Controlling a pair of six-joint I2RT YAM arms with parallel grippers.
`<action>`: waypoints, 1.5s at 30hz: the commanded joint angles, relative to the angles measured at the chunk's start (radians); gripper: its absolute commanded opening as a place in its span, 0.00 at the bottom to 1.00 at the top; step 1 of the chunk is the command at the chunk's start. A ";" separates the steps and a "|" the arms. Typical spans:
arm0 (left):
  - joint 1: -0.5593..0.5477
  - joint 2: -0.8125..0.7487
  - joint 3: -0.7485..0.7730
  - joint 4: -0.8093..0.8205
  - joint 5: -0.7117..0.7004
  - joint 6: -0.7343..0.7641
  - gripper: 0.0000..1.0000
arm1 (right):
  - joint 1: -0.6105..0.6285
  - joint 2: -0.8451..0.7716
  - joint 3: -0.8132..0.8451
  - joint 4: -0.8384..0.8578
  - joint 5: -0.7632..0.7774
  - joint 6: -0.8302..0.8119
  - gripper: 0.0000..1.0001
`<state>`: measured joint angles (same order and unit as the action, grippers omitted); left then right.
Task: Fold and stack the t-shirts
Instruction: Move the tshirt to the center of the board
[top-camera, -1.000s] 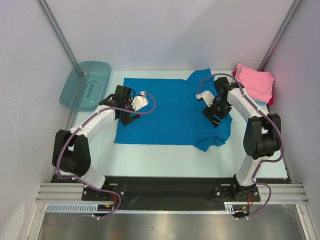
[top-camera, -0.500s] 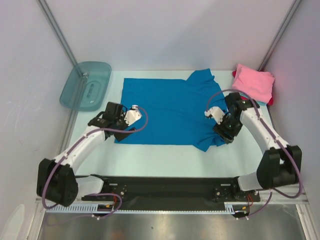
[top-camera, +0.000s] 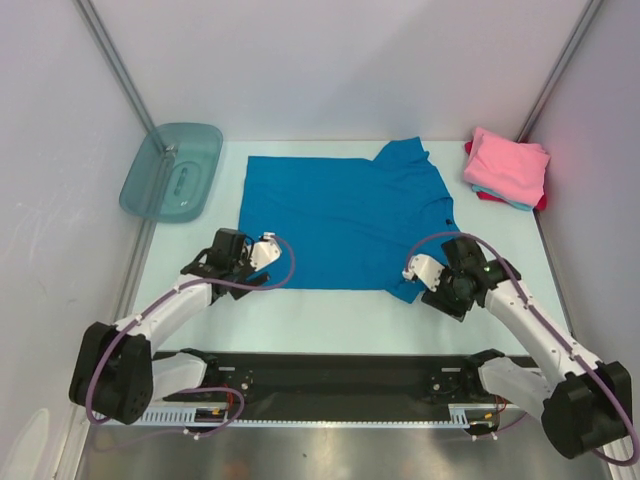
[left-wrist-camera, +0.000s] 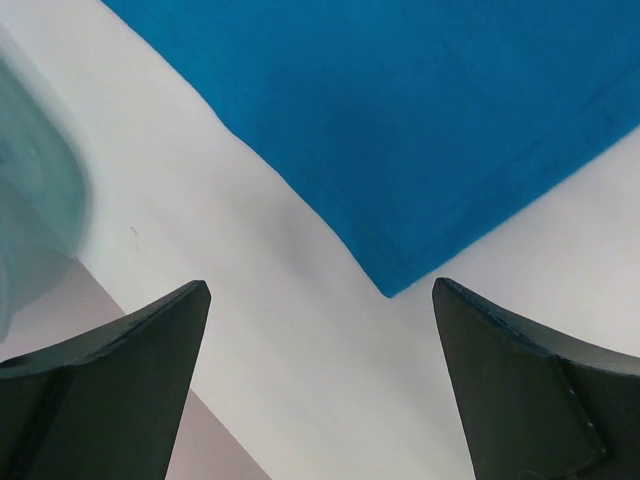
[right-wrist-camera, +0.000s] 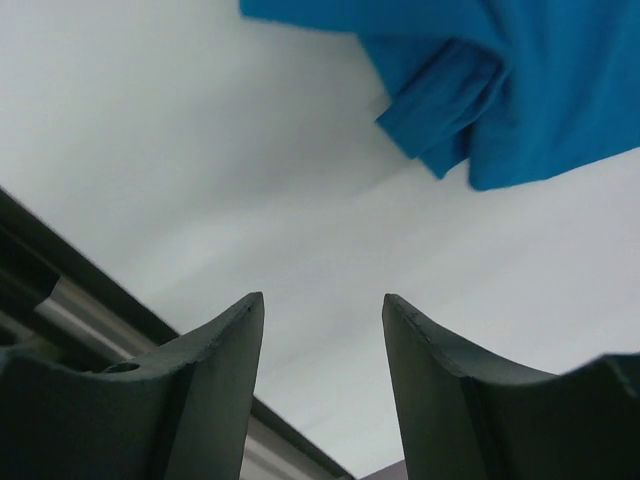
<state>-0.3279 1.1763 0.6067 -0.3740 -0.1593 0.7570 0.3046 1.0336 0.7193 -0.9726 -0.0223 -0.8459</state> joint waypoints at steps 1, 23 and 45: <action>-0.005 -0.026 -0.044 0.185 -0.034 0.037 1.00 | 0.044 -0.046 -0.018 0.179 0.022 0.065 0.56; -0.007 0.037 -0.148 0.369 -0.035 0.021 1.00 | 0.083 0.014 -0.235 0.563 0.209 0.059 0.53; -0.017 0.045 -0.180 0.434 -0.082 0.027 1.00 | 0.096 0.019 0.054 0.451 0.225 0.289 0.69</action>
<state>-0.3382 1.2278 0.4366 0.0250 -0.2329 0.7872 0.3981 1.0718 0.7025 -0.4671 0.1913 -0.6044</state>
